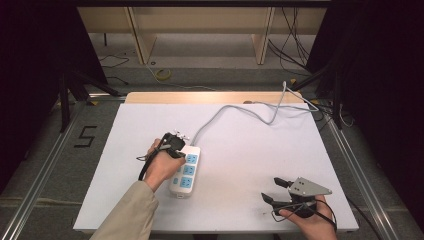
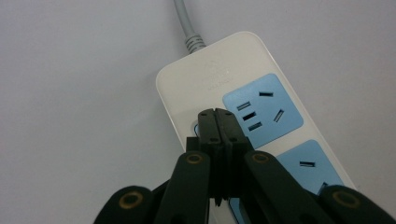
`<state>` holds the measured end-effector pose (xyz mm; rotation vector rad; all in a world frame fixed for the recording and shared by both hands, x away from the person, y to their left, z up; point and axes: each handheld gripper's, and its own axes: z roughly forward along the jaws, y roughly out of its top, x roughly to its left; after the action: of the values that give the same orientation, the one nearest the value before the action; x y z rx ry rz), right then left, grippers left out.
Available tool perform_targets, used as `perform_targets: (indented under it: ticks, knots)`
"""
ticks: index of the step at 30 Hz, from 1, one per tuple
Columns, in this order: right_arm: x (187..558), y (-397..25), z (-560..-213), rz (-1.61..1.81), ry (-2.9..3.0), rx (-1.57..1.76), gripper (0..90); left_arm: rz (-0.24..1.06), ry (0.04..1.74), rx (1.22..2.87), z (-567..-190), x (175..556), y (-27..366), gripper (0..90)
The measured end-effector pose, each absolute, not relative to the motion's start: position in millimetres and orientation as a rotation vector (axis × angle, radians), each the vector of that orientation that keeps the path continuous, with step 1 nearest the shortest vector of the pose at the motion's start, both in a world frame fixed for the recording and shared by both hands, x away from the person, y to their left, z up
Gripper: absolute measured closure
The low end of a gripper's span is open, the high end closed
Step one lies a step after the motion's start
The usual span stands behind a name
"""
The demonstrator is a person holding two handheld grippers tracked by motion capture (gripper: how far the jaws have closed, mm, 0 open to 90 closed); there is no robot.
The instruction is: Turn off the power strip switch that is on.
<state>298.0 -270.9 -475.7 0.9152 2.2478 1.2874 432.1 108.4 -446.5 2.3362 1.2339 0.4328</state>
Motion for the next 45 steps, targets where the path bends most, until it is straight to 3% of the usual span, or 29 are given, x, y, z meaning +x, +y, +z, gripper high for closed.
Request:
perform_targets:
  ticks: [14, 15, 24, 33, 40, 45]
  knots:
    - [298, -272, -476, 1.29, 2.248, 0.92, 31.3, 0.462, 1.196, 2.244, -434, 425, 115, 89.1]
    - [298, -272, -476, 1.29, 2.248, 0.92, 31.3, 0.477, 1.184, 2.23, -432, 423, 115, 84.3]
    - [298, -272, -476, 1.289, 2.248, 0.921, 31.3, 0.475, 1.098, 2.088, -411, 409, 127, 70.0]
    - [297, -272, -476, 1.291, 2.246, 0.922, 31.2, 0.437, 1.042, 1.997, -405, 395, 139, 36.8]
    - [298, -272, -476, 1.292, 2.247, 0.917, 31.2, 0.487, 0.99, 1.951, -415, 381, 153, 26.4]
    - [298, -272, -476, 1.291, 2.247, 0.918, 31.2, 0.513, 0.941, 1.971, -425, 367, 165, 23.9]
